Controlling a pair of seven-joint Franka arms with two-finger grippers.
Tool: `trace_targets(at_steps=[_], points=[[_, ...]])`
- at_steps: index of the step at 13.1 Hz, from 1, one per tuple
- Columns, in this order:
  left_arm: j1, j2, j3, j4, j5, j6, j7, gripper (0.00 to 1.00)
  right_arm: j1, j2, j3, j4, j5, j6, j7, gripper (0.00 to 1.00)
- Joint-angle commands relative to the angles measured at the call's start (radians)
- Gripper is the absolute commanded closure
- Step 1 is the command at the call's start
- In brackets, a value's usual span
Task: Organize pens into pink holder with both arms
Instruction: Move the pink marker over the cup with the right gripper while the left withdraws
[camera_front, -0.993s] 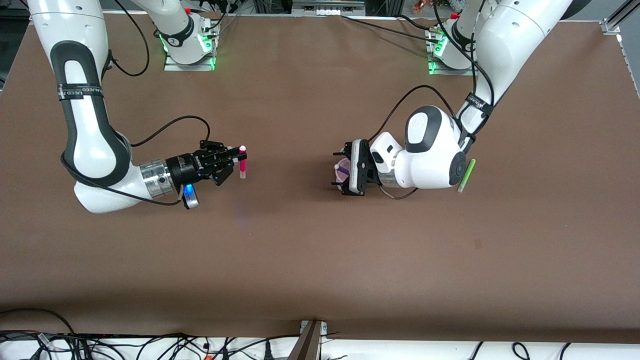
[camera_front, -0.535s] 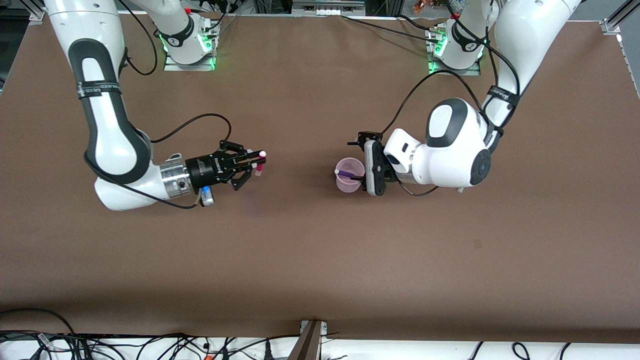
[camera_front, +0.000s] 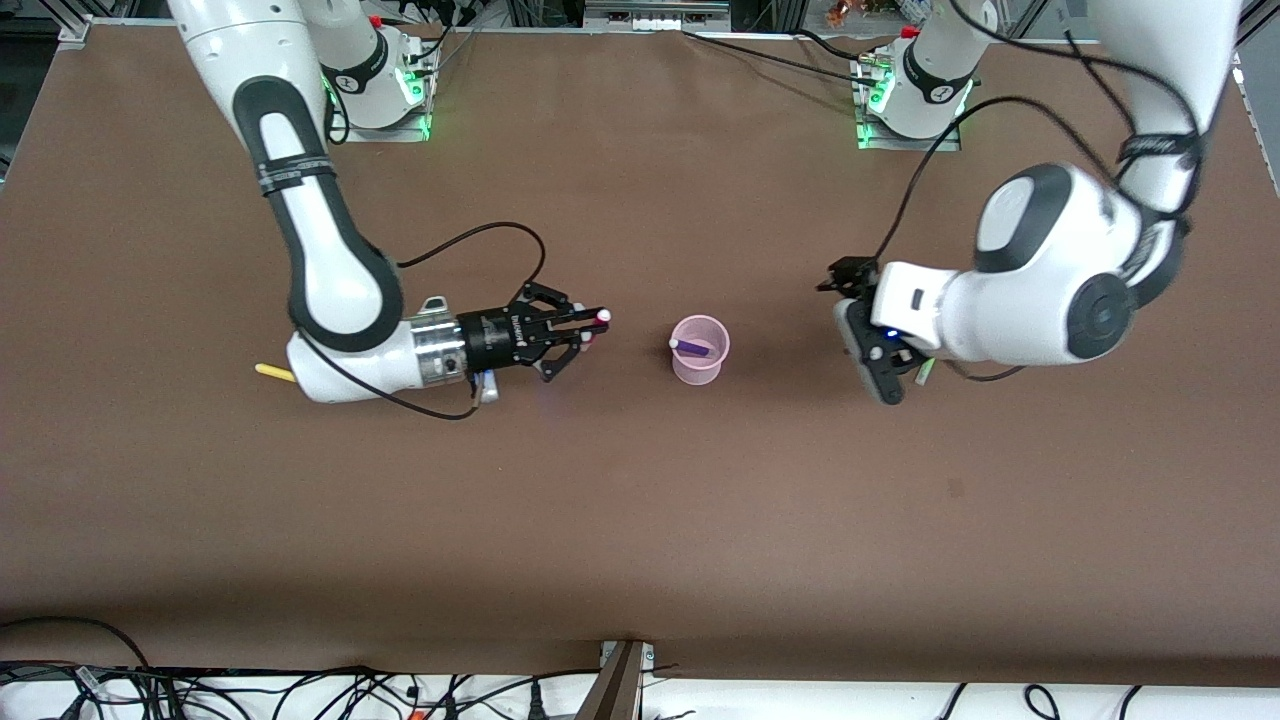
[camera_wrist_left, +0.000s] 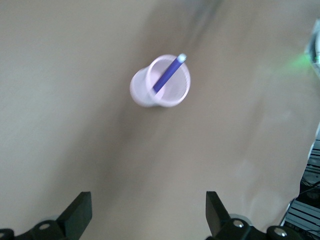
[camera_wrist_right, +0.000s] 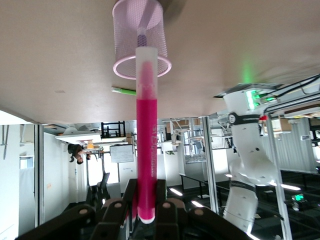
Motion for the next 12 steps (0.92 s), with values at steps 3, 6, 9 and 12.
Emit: trace_targets(at_steps=[3,6,9,12], points=[[0.014,-0.046,0.009,0.189,0.196,-0.272,-0.154,0.00,0.185,-0.008,-0.008,-0.008,0.149,0.281,0.042,1.00],[0.017,-0.071,0.041,0.306,0.291,-0.425,-0.151,0.00,0.303,0.029,-0.008,0.019,0.249,0.473,0.040,1.00],[0.014,-0.162,0.164,0.225,0.290,-0.367,-0.163,0.00,0.348,0.054,-0.008,0.035,0.270,0.539,0.027,1.00],[-0.039,-0.280,0.274,0.057,0.289,-0.110,-0.174,0.00,0.368,0.094,-0.008,0.077,0.272,0.579,0.024,1.00]])
